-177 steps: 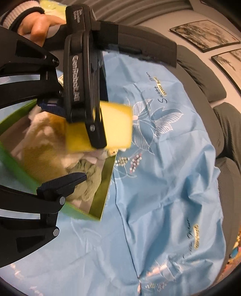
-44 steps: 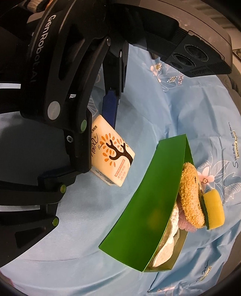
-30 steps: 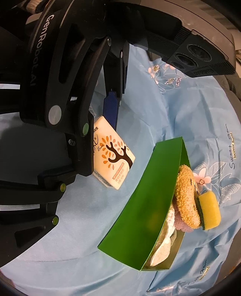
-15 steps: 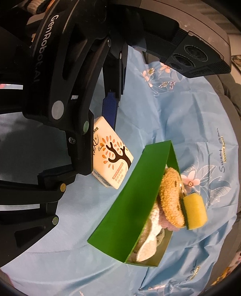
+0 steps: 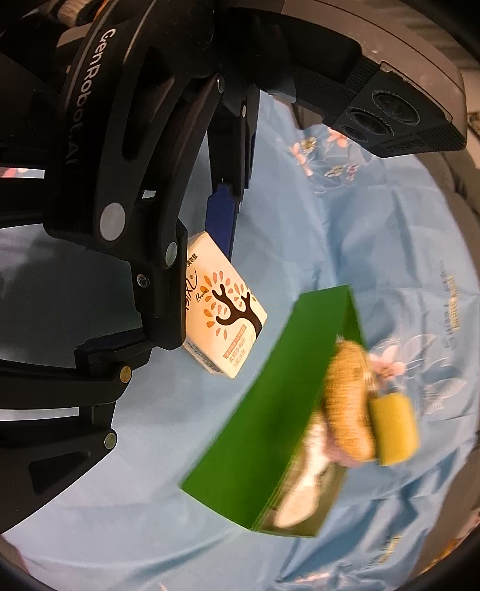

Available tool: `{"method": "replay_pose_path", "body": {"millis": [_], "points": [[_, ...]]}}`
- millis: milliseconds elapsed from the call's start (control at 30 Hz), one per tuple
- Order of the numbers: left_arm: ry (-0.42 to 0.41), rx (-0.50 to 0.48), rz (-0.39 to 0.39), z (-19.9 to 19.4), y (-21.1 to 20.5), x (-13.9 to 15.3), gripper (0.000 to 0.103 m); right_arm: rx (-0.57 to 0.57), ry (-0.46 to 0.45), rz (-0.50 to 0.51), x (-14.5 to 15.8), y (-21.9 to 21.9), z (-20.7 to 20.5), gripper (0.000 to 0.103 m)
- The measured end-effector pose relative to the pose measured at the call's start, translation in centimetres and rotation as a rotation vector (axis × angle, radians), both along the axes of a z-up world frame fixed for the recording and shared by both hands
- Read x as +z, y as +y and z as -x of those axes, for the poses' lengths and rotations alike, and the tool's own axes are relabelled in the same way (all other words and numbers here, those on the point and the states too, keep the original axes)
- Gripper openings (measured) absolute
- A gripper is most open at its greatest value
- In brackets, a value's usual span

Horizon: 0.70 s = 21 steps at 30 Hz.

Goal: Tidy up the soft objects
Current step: 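Carry the tissue pack into the green box and lower it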

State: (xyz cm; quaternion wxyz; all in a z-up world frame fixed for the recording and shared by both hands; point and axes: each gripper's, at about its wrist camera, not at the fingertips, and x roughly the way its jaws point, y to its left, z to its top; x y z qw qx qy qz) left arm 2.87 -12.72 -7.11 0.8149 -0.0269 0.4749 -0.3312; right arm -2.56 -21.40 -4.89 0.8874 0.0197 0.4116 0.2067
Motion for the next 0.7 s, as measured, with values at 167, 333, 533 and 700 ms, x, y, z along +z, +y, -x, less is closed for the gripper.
{"method": "replay_pose_path", "body": {"millis": [167, 333, 533, 700], "points": [[0.024, -0.002, -0.001, -0.3, -0.2, -0.7, 0.062, 0.005, 0.021, 0.014, -0.9, 0.2, 0.1, 0.038], [0.046, 0.006, 0.015, -0.7, 0.0, -0.9, 0.055, -0.006, 0.029, 0.004, -1.0, -0.3, -0.4, 0.038], [0.032, 0.018, 0.021, -0.7, 0.3, -0.5, 0.051, 0.009, 0.006, -0.013, -0.8, -0.5, -0.4, 0.038], [-0.066, 0.013, 0.023, 0.4, 0.1, 2.3, 0.051, 0.007, -0.061, -0.039, 1.1, -1.1, 0.2, 0.037]]}}
